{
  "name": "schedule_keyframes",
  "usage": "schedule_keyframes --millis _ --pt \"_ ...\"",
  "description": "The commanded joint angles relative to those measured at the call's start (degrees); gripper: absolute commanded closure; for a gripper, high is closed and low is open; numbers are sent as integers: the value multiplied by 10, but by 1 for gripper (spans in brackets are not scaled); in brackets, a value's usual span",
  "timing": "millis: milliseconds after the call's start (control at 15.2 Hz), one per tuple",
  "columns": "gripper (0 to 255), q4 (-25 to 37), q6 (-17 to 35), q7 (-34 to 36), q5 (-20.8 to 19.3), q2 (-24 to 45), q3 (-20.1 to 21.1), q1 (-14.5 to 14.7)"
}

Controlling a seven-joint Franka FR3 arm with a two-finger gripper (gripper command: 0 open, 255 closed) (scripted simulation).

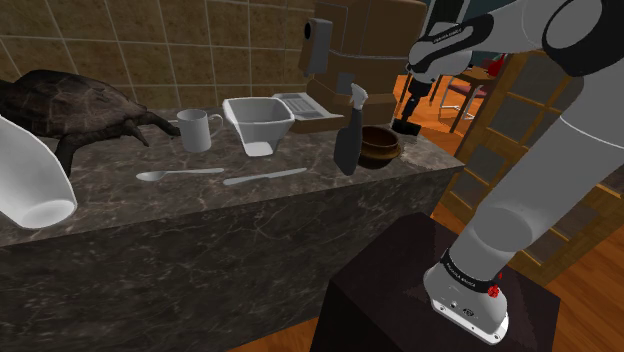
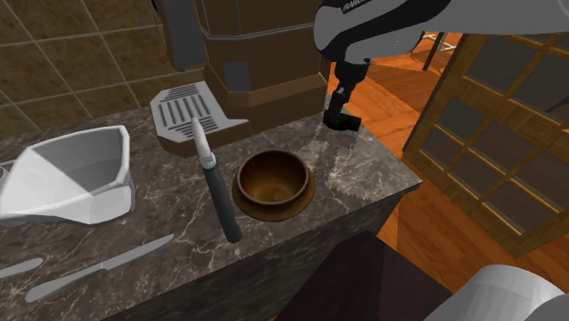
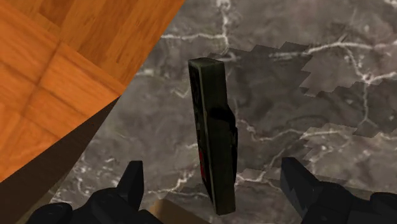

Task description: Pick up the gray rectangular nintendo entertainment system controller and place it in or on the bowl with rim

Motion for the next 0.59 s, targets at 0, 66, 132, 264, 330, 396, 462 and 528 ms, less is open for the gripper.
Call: schedule_keyframes --millis 0,66,132,264,330,396,462,528 --pt "0 -11 7 -2 8 27 -3 0" --pt "0 -15 14 -4 11 32 -4 0" --pt "0 -18 22 -7 14 37 -5 0" --pt "0 -20 26 -8 16 40 -5 0" --pt "0 -20 26 -8 16 40 -5 0" --pt "0 -20 26 -8 16 40 -5 0" --pt "0 -20 26 -8 16 40 -5 0" --pt "0 -20 26 -8 16 40 -5 0"
